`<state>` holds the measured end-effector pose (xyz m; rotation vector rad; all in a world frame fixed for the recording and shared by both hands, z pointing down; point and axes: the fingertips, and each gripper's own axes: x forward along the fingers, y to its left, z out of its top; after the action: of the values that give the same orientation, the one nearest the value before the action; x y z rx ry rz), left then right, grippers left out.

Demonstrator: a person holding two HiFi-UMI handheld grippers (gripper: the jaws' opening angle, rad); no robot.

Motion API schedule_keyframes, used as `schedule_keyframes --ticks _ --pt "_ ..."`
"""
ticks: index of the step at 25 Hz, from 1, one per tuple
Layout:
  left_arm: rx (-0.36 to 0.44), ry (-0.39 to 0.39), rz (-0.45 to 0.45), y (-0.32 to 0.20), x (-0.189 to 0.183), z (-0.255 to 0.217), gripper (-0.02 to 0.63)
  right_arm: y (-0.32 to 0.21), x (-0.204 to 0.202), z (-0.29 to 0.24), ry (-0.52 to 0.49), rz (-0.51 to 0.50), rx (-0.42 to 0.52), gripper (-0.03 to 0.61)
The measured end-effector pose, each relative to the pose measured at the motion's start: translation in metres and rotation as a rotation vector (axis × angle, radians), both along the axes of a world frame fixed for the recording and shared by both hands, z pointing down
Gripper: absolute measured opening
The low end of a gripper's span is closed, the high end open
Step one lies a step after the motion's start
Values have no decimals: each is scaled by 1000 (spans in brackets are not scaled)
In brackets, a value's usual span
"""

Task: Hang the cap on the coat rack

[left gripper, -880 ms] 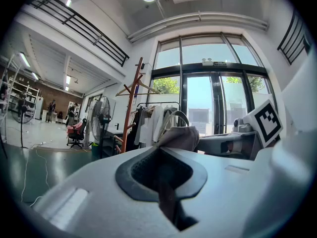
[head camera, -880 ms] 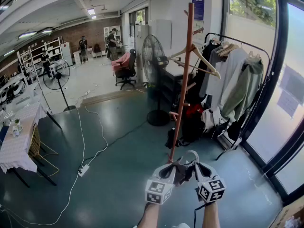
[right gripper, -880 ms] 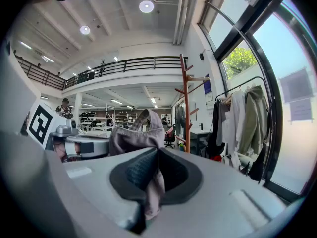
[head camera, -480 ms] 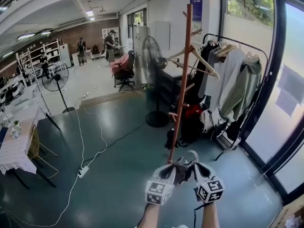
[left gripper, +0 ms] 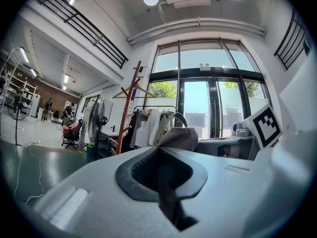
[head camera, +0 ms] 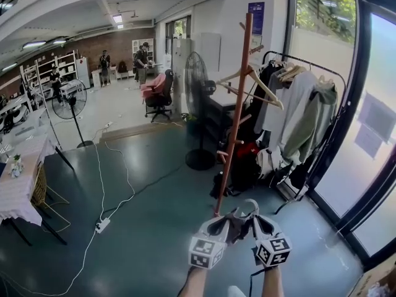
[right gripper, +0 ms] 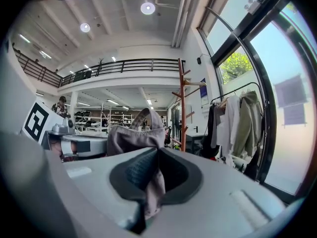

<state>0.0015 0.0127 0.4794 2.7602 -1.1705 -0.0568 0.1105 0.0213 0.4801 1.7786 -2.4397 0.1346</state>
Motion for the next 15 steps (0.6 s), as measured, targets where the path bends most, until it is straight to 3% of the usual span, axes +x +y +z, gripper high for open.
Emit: schedule_keyframes --ticks 8,15 --pt "-33 16 -6 3 2 11 17 2 3 11 1 -8 -42 17" --pt "-73 16 -67 -32 -19 31 17 -36 -15 37 -15 -63 -90 18"
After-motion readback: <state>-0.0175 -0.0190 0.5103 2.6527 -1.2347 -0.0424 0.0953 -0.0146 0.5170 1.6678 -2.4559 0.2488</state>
